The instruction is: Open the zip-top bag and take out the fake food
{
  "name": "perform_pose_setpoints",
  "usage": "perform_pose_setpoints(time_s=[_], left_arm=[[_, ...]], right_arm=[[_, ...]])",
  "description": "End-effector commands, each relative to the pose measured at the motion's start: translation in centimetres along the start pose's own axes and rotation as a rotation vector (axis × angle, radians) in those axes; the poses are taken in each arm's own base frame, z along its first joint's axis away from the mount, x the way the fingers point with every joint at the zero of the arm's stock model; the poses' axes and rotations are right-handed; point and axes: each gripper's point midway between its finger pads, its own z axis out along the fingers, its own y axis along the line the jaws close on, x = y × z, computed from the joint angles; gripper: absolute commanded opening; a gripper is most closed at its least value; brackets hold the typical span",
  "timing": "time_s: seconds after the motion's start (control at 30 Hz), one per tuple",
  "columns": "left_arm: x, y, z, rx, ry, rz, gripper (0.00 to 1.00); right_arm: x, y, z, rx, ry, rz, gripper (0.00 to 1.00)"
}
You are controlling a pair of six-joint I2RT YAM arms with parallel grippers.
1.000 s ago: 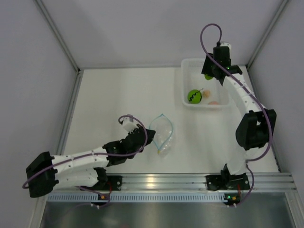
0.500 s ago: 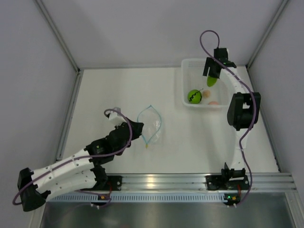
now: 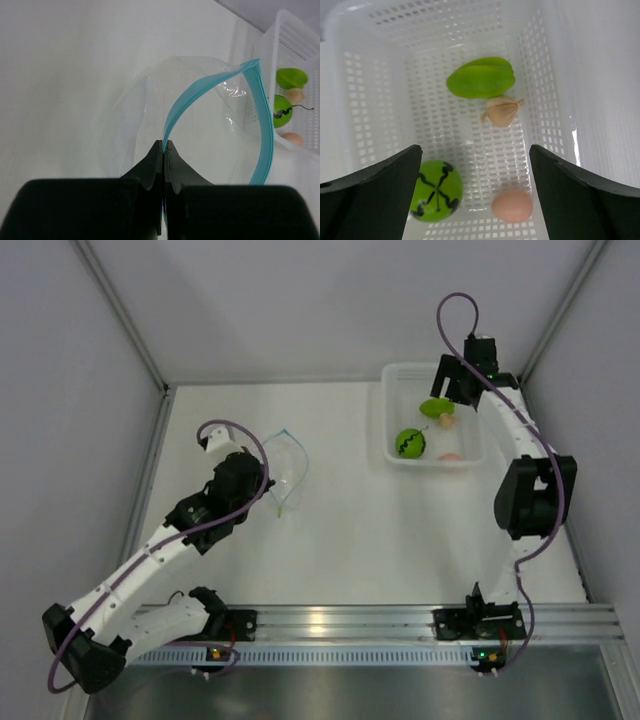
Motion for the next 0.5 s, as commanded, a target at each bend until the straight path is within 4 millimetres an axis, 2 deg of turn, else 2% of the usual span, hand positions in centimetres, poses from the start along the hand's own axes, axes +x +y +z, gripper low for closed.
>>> perform_pose_setpoints(time_s=[0.0,0.07,0.1,0.13,0.17,0.2,0.23,0.3,0.33,0.47], left_arm=[[-2.1,1.3,0.7,-0.102,0.015,0.131,0.00],[-2.6,1.7,1.7,-0.142,0.015,0.147,0.00],[-3.2,1.6,1.9,-0.150,0.004,0.159,0.00],[-3.0,1.9,2.6,-0.179,0.013,0.183,0.00],[-3.5,2.4,3.0,-0.218,0.001,0.208,0.00],[-4.4,2.2,3.2,-0.240,-0.017,0.214,0.00],[-4.0,2.9,4.1,-0.292,0.003,0.254,0.00],[-5.2,2.9,4.8,-0.346,-0.023,0.303,0.00],[-4.5,3.4,6.0,-0.388,0.002,0.341,0.00],[-4.5,3.4,8.6,-0.467,0.018,0.431,0.00]], right_arm=[[-3.0,1.0,-9.2,-0.121,-0.128,0.065,0.91],[-1.5,2.3,-11.3,-0.226,-0.111,0.057,0.91],[-0.1,2.1,-13.1,-0.253,-0.111,0.061,0.92],[0.5,2.7,-14.2,-0.305,-0.120,0.059,0.94],[1.0,2.9,-15.2,-0.330,-0.133,0.061,0.96],[2.5,2.6,-17.1,-0.349,-0.146,0.070,0.99],[3.1,2.9,-18.2,-0.380,-0.157,0.068,1.00],[4.1,2.7,-21.1,-0.418,-0.211,0.076,0.99],[4.3,2.8,-22.2,-0.440,-0.228,0.073,1.00],[5.2,2.0,-27.1,-0.482,-0.330,0.073,0.99]])
